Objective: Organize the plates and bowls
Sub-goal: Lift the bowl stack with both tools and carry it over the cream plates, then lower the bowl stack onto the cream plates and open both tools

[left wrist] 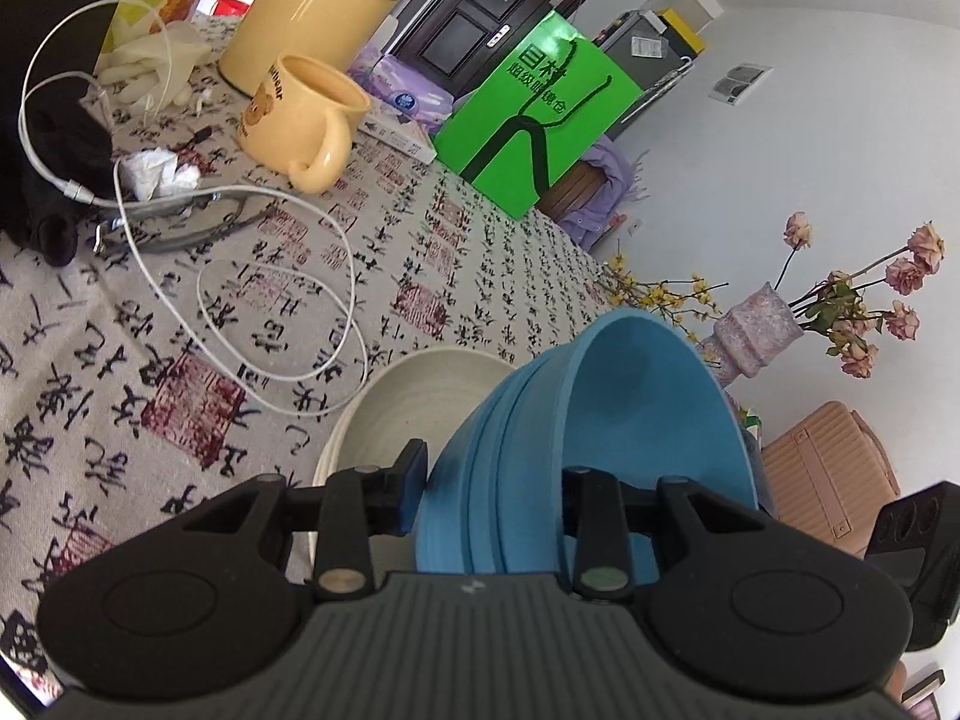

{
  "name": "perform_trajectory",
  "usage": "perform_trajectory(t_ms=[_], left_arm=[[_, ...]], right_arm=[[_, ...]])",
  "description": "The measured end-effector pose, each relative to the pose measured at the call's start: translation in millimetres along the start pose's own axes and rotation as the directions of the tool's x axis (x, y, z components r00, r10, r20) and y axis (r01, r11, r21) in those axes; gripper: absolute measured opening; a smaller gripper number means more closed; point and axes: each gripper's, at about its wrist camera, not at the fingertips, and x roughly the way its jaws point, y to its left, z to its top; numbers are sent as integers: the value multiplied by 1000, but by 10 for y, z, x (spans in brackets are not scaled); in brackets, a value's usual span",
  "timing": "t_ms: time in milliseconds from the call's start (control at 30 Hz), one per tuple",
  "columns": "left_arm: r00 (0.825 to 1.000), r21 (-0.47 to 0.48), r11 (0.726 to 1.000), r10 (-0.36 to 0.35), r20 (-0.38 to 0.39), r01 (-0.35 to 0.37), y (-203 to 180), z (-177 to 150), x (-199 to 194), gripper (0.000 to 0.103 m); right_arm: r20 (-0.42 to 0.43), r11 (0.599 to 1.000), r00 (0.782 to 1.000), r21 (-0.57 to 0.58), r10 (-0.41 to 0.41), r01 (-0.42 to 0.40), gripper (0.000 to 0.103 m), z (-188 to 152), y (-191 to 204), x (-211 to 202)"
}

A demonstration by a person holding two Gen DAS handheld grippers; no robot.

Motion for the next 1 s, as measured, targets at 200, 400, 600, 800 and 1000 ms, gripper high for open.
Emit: perform_trajectory(t_ms=[200,400,600,800,1000], left_arm=[[999,36,999,25,48,-26,-20,98,-29,44],[997,49,998,33,63,-36,-50,89,-69,45],[990,129,988,70,125,-87,-181,28,-280,54],[977,251,960,71,200,-121,-441,-162,-581,74],[956,397,903,49,288,-166,-742,-486,-772,87]], right_arm=[[49,1000,999,8,6,-6,31,131,-36,10],[87,999,996,-36,-9,12,36,170,4,-61],[113,998,993,-53,-19,25,40,89,38,-220],[192,993,980,-93,-49,68,51,-48,115,-543],[329,962,931,-165,-155,219,67,-312,168,-930]])
